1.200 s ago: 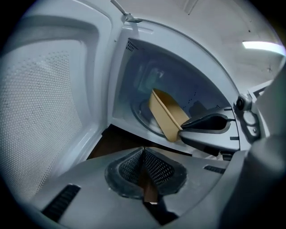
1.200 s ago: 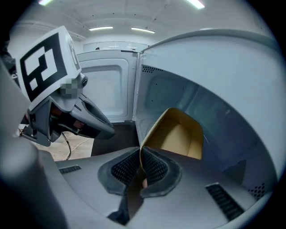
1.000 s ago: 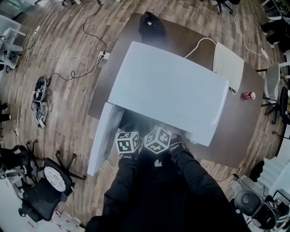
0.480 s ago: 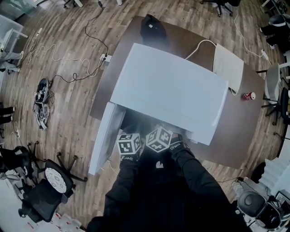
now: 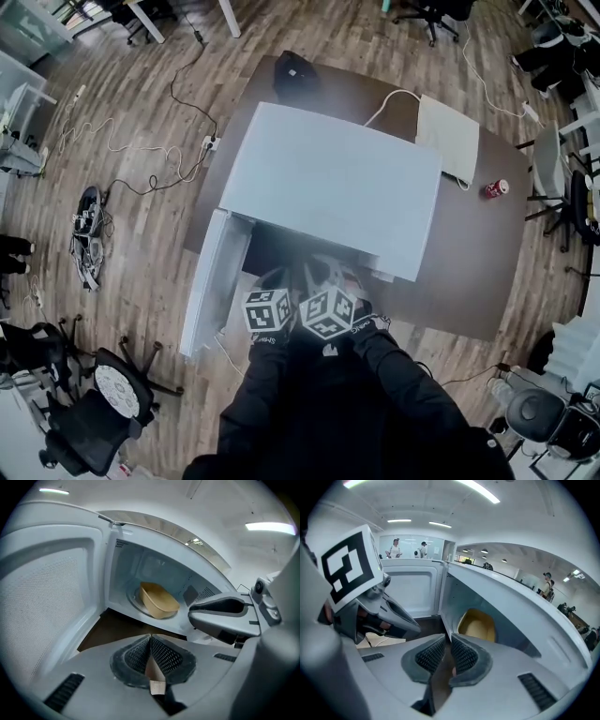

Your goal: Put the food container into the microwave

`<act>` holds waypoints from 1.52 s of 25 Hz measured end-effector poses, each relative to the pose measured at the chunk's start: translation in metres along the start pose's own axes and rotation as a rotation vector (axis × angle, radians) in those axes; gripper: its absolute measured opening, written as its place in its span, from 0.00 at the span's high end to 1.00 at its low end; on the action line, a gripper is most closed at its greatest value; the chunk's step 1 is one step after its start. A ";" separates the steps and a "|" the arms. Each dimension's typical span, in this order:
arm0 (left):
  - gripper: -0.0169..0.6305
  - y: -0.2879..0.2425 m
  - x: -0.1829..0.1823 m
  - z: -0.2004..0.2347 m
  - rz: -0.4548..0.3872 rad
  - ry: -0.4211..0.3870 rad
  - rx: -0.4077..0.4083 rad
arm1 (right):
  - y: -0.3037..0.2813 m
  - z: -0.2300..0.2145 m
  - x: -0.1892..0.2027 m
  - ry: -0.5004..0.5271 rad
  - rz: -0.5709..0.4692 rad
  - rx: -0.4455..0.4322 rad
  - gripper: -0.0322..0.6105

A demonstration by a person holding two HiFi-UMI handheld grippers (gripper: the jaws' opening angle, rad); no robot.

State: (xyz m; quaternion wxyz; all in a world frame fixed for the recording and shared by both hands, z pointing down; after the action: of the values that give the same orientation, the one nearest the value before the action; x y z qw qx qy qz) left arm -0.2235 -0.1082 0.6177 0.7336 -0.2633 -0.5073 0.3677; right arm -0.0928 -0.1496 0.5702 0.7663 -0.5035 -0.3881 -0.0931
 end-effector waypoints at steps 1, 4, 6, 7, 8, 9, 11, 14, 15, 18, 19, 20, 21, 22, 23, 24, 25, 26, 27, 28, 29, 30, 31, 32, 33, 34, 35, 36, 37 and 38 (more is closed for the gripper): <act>0.92 0.004 0.003 -0.005 -0.007 -0.005 0.007 | 0.010 0.003 0.003 -0.020 -0.010 0.006 0.87; 0.92 0.015 0.010 -0.025 -0.024 -0.030 0.028 | 0.041 0.008 0.012 -0.084 -0.038 0.020 0.90; 0.92 0.020 0.013 -0.040 -0.030 -0.053 0.045 | 0.060 0.008 0.019 -0.132 -0.054 0.033 0.91; 0.92 0.022 0.014 -0.048 -0.035 -0.066 0.055 | 0.070 0.007 0.022 -0.156 -0.062 0.043 0.91; 0.92 0.024 0.015 -0.054 -0.041 -0.079 0.065 | 0.079 0.006 0.025 -0.177 -0.070 0.054 0.91; 0.92 0.027 0.016 -0.061 -0.048 -0.093 0.074 | 0.088 0.006 0.028 -0.196 -0.079 0.065 0.91; 0.92 0.035 0.018 -0.073 -0.063 -0.118 0.087 | 0.106 0.007 0.034 -0.233 -0.103 0.089 0.91; 0.92 0.046 0.023 -0.093 -0.087 -0.146 0.101 | 0.136 0.006 0.045 -0.296 -0.148 0.126 0.91; 0.92 0.050 0.024 -0.099 -0.096 -0.154 0.105 | 0.145 0.006 0.049 -0.316 -0.161 0.138 0.91; 0.92 0.062 0.022 -0.118 -0.139 -0.181 0.116 | 0.171 0.001 0.058 -0.366 -0.201 0.176 0.91; 0.92 0.066 0.020 -0.124 -0.158 -0.190 0.120 | 0.179 -0.001 0.059 -0.382 -0.217 0.188 0.91; 0.92 0.071 0.019 -0.130 -0.176 -0.199 0.125 | 0.188 -0.003 0.061 -0.397 -0.235 0.202 0.91; 0.92 0.075 0.017 -0.136 -0.193 -0.207 0.130 | 0.196 -0.005 0.062 -0.408 -0.255 0.216 0.91; 0.92 0.079 0.016 -0.143 -0.208 -0.216 0.134 | 0.205 -0.008 0.064 -0.416 -0.277 0.230 0.91; 0.92 0.083 0.015 -0.150 -0.222 -0.229 0.136 | 0.213 -0.011 0.065 -0.422 -0.300 0.243 0.91; 0.92 0.085 0.014 -0.158 -0.235 -0.249 0.136 | 0.221 -0.014 0.066 -0.429 -0.318 0.252 0.91; 0.92 0.088 0.013 -0.166 -0.244 -0.274 0.133 | 0.228 -0.016 0.067 -0.436 -0.331 0.259 0.91; 0.92 0.090 0.013 -0.172 -0.252 -0.299 0.131 | 0.234 -0.018 0.067 -0.442 -0.341 0.265 0.91; 0.92 0.093 0.013 -0.178 -0.258 -0.318 0.131 | 0.240 -0.019 0.068 -0.445 -0.350 0.270 0.91; 0.92 0.095 0.013 -0.183 -0.263 -0.329 0.134 | 0.245 -0.020 0.068 -0.448 -0.358 0.276 0.91; 0.92 0.098 0.013 -0.186 -0.267 -0.334 0.138 | 0.249 -0.021 0.068 -0.449 -0.365 0.281 0.91; 0.92 0.100 0.012 -0.189 -0.272 -0.336 0.141 | 0.252 -0.021 0.068 -0.451 -0.371 0.286 0.91; 0.92 0.101 0.012 -0.190 -0.276 -0.338 0.143 | 0.254 -0.021 0.068 -0.453 -0.377 0.290 0.91; 0.92 0.103 0.013 -0.191 -0.281 -0.339 0.144 | 0.256 -0.021 0.068 -0.455 -0.383 0.293 0.91; 0.92 0.104 0.013 -0.193 -0.287 -0.340 0.143 | 0.258 -0.021 0.069 -0.456 -0.389 0.294 0.91; 0.92 0.105 0.014 -0.195 -0.293 -0.342 0.142 | 0.260 -0.022 0.071 -0.456 -0.394 0.297 0.91; 0.92 0.106 0.014 -0.197 -0.298 -0.344 0.140 | 0.262 -0.023 0.072 -0.455 -0.398 0.301 0.91; 0.92 0.106 0.015 -0.199 -0.301 -0.345 0.139 | 0.264 -0.024 0.073 -0.453 -0.400 0.306 0.91; 0.92 0.106 0.015 -0.200 -0.301 -0.345 0.138 | 0.265 -0.025 0.073 -0.451 -0.402 0.309 0.91; 0.92 0.107 0.015 -0.201 -0.301 -0.345 0.137 | 0.267 -0.025 0.073 -0.450 -0.404 0.311 0.91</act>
State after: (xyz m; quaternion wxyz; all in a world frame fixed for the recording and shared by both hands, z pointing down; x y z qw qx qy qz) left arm -0.0608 -0.0354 0.4756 0.6986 -0.0678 -0.6326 0.3274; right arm 0.1116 -0.0259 0.4290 0.6950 -0.3014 -0.6491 -0.0693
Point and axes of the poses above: the fingertips, and each gripper's own axes: y backward along the fingers, z to its left, x out of its underside, the point moved 10 cm from there along y, backward along the fingers, and after that the axes turned 1 degree about -x, right-handed, at the moved point
